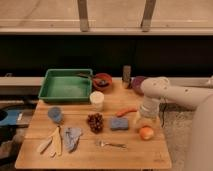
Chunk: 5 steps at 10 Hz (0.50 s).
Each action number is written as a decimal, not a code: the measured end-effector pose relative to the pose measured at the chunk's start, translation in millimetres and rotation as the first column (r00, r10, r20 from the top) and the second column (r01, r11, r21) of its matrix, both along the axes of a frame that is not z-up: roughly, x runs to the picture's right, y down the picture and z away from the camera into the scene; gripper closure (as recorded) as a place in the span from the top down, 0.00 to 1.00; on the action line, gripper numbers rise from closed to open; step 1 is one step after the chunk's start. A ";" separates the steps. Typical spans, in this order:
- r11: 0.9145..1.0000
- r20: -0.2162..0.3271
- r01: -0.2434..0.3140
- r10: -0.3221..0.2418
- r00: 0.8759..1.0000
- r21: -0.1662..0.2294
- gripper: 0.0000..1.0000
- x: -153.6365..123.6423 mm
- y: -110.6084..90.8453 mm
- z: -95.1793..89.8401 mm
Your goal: Place apple in paper cup
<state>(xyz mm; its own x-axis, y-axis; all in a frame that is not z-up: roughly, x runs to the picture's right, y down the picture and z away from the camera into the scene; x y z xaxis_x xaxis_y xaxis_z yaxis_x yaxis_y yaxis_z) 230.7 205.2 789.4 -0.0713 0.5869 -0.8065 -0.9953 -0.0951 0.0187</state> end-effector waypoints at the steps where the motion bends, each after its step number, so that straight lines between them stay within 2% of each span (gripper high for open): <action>1: 1.000 -0.003 -0.007 0.007 1.000 -0.015 0.70 1.5 5.8 0.5; 5: 0.998 -0.001 -0.035 0.035 0.999 -0.056 0.70 2.1 21.7 3.7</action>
<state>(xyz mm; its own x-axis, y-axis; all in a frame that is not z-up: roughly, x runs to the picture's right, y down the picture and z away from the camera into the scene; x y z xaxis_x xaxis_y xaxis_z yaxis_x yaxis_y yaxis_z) 232.8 226.9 793.1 -0.0909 0.5381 -0.8380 -0.9914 -0.1284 0.0251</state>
